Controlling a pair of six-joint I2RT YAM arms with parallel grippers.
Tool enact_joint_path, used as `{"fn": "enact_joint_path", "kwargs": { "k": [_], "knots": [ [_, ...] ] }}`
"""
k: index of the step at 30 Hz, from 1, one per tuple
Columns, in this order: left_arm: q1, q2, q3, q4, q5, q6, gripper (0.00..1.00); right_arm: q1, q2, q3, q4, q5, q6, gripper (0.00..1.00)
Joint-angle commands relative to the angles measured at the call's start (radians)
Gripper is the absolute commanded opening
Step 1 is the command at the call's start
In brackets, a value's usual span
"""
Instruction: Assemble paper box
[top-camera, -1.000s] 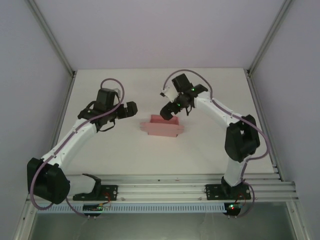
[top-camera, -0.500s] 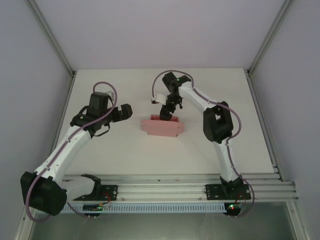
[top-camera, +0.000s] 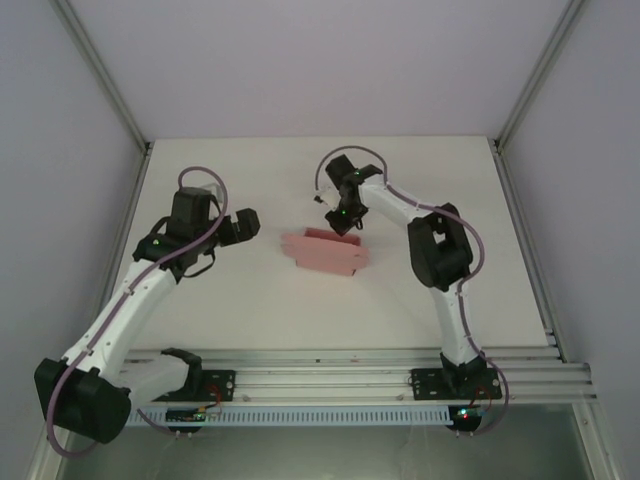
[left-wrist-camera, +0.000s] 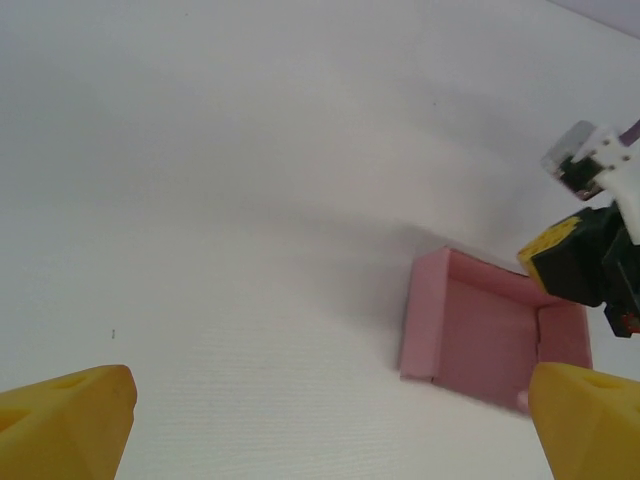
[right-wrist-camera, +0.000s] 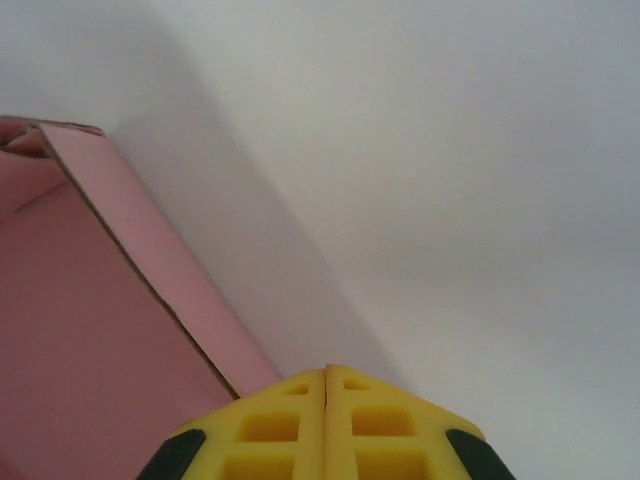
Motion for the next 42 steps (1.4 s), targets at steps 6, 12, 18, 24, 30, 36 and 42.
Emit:
{"fn": "enact_joint_path", "kwargs": {
  "k": [6,12,18,24,30,36,42],
  "knots": [
    [0.008,-0.019,-0.015,0.001,0.038,-0.011,0.99,0.046,-0.244,-0.273,-0.022,0.174,0.702,0.00],
    [0.008,0.006,-0.029,0.051,0.081,-0.016,0.99,0.124,-0.362,-0.442,0.063,0.131,0.840,0.00],
    [0.008,0.012,-0.034,0.042,0.098,-0.018,1.00,0.195,-0.361,-0.451,0.133,-0.030,0.880,0.02],
    [0.009,-0.015,-0.047,0.033,0.095,-0.019,1.00,0.247,-0.311,-0.328,0.104,-0.037,0.797,0.25],
    [0.010,-0.034,-0.042,0.005,0.076,-0.006,0.99,0.210,-0.274,-0.154,-0.091,0.171,0.551,0.46],
    [0.010,-0.026,-0.034,0.013,0.080,0.005,1.00,0.112,-0.283,-0.234,0.047,-0.043,-0.133,0.75],
    [0.011,0.005,-0.019,0.020,0.095,0.002,0.99,0.025,-0.177,-0.197,0.092,-0.288,-0.531,0.77]
  ]
}}
